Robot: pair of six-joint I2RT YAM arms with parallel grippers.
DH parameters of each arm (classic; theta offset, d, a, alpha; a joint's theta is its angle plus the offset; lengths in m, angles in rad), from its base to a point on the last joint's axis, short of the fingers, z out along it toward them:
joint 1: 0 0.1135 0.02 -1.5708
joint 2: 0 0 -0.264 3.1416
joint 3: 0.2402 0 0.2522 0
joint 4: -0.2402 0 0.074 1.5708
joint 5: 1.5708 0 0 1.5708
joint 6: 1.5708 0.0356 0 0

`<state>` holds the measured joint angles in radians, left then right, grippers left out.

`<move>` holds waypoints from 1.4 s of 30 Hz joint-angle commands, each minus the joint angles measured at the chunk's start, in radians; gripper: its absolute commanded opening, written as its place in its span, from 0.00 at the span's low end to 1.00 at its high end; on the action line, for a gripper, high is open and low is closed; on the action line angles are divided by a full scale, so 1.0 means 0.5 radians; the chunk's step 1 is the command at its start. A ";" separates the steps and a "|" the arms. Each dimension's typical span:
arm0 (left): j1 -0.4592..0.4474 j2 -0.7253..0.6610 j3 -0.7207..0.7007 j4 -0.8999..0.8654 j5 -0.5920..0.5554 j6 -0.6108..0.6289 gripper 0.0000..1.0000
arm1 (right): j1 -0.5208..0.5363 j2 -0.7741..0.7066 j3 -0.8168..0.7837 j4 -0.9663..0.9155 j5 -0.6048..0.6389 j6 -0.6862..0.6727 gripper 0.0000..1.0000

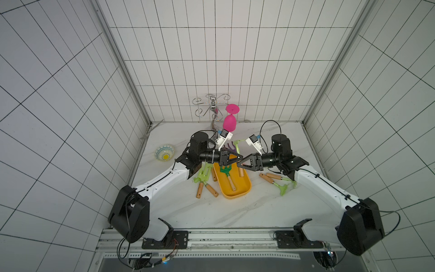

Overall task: Put the rake into the storage box
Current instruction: Pick up the rake at the center of the board, then place the rake in the storage box.

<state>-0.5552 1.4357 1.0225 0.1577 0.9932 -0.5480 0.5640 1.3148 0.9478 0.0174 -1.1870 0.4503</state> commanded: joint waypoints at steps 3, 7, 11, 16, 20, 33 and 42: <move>0.039 0.017 0.003 0.179 -0.080 0.018 0.00 | 0.110 0.098 -0.044 0.096 -0.049 0.105 0.19; 0.040 0.062 0.026 0.206 -0.089 -0.009 0.04 | 0.113 0.065 -0.057 0.109 0.075 0.103 0.02; 0.040 0.034 0.016 0.007 -0.212 0.060 0.50 | 0.094 -0.061 -0.042 -0.015 0.329 0.002 0.00; 0.040 -0.119 0.031 -0.638 -0.721 0.282 0.86 | -0.022 -0.162 0.056 -0.554 0.750 -0.252 0.00; 0.040 -0.284 -0.051 -1.069 -1.332 0.291 0.90 | -0.100 -0.081 0.175 -0.975 1.044 -0.363 0.00; 0.258 -0.670 -0.247 -1.461 -2.309 0.041 0.90 | 0.463 0.605 0.564 -1.644 2.019 -0.417 0.00; 0.327 -0.520 -0.193 -1.549 -2.256 0.003 0.90 | 0.723 0.943 0.743 -1.874 2.385 -0.258 0.01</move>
<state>-0.3969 1.1591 0.8936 -0.5873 -0.1207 -0.5354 0.9016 1.7550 1.2652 -0.8352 -0.0875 0.2867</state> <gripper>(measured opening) 0.901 0.255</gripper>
